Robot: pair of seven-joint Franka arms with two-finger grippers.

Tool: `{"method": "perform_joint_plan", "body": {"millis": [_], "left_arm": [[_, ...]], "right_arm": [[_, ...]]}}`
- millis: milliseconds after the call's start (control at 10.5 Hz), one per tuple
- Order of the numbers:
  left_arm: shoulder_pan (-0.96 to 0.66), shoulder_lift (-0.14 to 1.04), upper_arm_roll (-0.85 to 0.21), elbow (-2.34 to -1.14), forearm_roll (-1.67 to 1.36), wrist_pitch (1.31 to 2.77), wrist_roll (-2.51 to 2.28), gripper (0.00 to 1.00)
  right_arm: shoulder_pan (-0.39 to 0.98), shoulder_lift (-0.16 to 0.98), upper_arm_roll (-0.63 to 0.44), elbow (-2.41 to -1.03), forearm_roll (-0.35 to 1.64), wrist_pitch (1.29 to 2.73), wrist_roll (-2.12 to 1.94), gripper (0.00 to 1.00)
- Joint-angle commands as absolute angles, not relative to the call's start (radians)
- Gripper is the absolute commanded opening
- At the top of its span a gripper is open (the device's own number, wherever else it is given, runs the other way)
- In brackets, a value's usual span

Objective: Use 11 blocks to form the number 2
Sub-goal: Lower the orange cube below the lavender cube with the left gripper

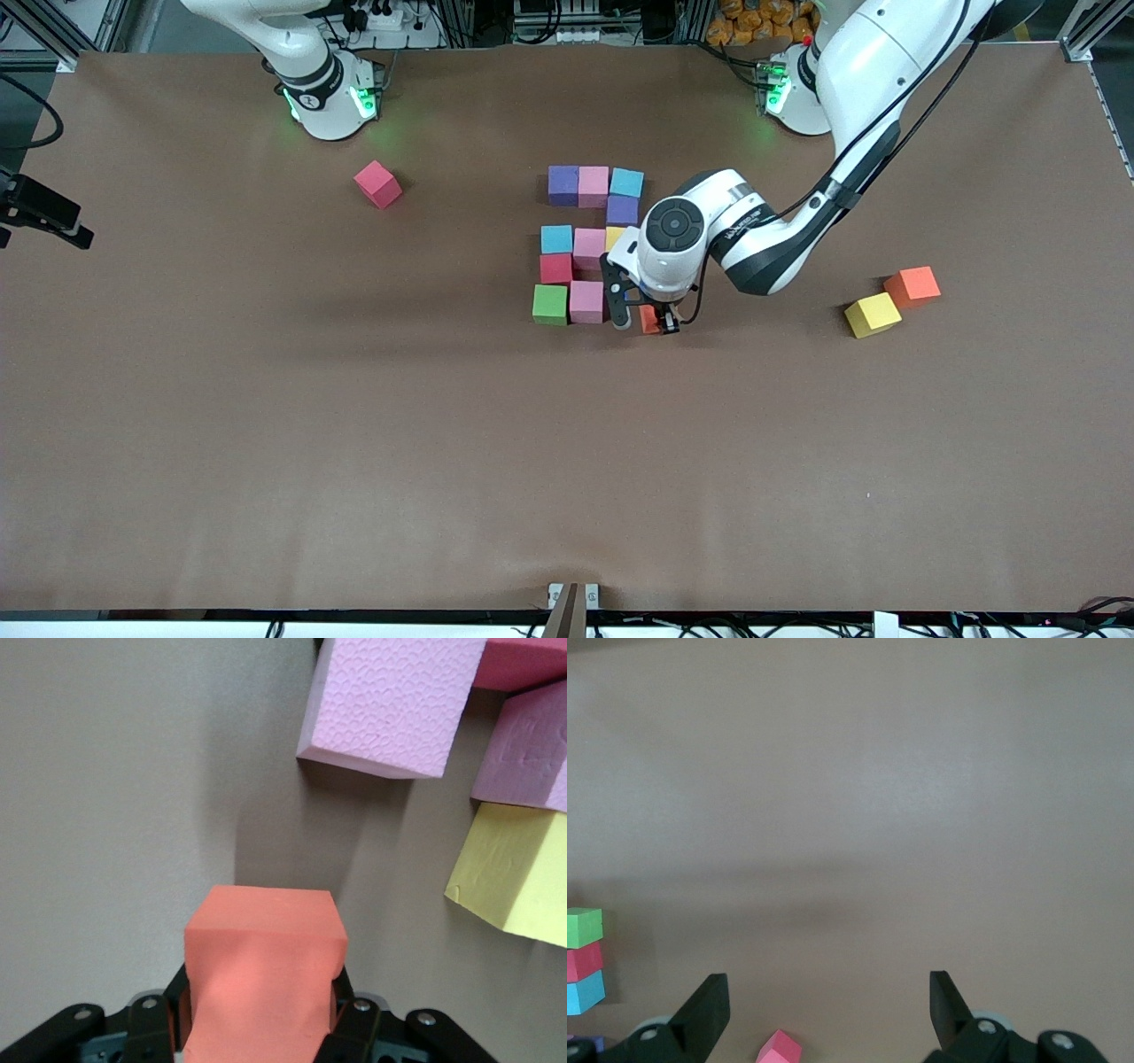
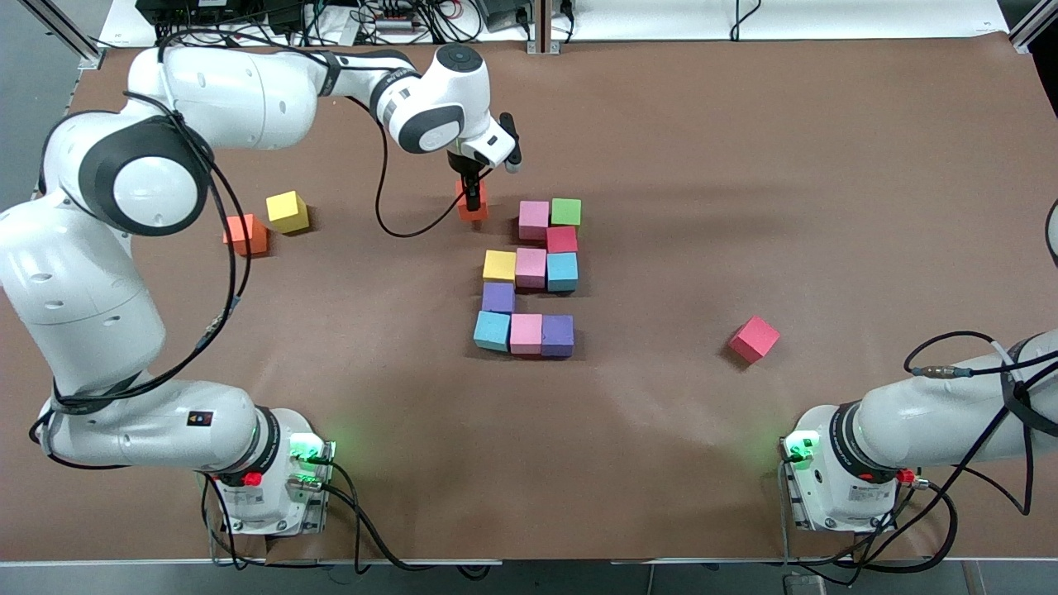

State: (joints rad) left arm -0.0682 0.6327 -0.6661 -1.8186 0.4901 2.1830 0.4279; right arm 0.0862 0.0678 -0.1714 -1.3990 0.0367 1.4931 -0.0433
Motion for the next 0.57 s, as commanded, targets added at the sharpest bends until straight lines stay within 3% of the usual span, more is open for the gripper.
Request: {"method": "perform_joint_plan", "body": {"millis": [0,478], "left_arm": [[-0.13,0.647,-0.617,-1.789,0.515,2.161,0.406,0.2],[-0.141,0.661,-0.617,-1.789,0.55,2.164,0.423,0.2]], "right_arm": [[0.078,0.084,-0.169,-1.385,0.055,1.479,-0.038,1.0],[0.09,0.098,-0.169,-1.388,0.041,1.48,-0.04,1.0]]}}
